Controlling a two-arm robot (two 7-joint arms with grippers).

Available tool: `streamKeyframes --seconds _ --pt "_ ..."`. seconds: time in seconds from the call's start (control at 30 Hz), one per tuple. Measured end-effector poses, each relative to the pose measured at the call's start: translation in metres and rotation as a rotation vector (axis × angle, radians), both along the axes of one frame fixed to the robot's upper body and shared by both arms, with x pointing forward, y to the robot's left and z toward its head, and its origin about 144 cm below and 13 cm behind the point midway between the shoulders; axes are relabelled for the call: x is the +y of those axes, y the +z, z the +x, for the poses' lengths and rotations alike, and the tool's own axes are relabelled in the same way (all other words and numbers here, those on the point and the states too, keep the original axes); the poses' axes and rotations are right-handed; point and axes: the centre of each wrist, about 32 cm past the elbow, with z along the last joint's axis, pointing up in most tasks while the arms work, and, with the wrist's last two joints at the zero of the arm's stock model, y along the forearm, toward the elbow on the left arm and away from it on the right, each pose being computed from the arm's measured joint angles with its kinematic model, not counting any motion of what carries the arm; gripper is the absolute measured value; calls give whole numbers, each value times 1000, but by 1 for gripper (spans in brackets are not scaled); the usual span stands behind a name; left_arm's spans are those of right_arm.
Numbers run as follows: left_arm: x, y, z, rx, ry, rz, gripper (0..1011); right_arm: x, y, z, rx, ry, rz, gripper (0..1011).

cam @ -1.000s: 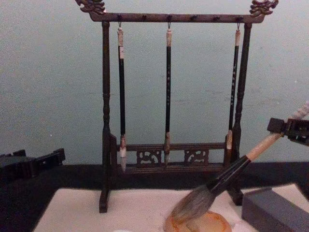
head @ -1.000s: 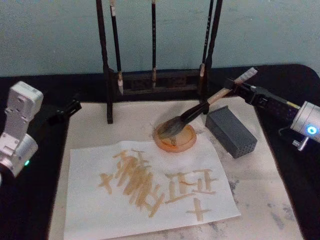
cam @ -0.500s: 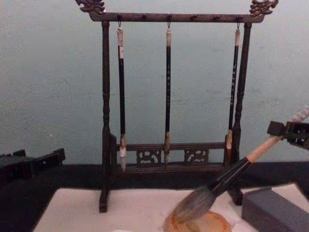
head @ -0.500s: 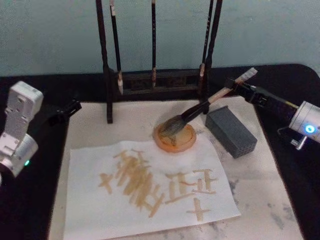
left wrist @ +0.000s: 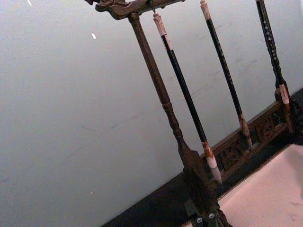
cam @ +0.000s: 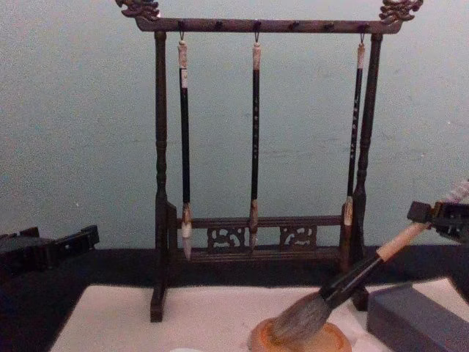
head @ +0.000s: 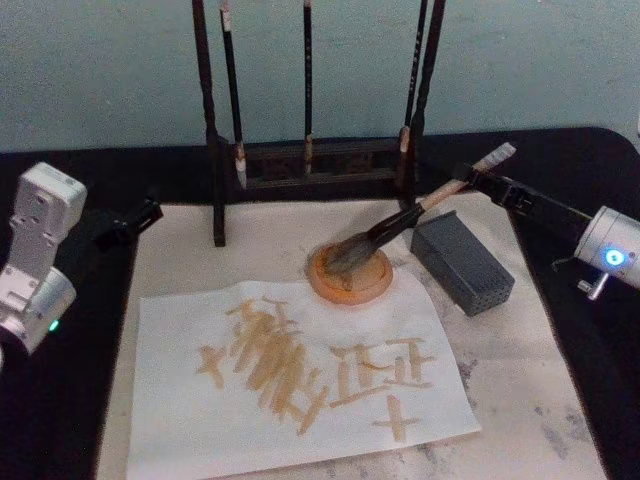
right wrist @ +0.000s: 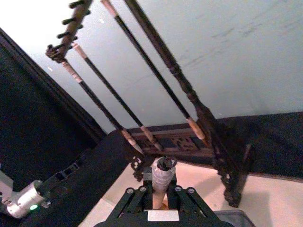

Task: Pick up the brush from the inkstone, write on the paper, then place the brush back to its original position.

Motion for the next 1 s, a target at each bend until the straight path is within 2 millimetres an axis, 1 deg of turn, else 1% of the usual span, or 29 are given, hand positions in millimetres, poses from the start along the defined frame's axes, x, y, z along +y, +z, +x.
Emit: streamKeyframes --seconds 0.4,1.0 --pt "0 0 0 0 0 0 1002 -8 -11 6 32 -18 -1 163" --pt "0 0 0 0 0 0 1002 -11 -17 4 56 -33 6 161"
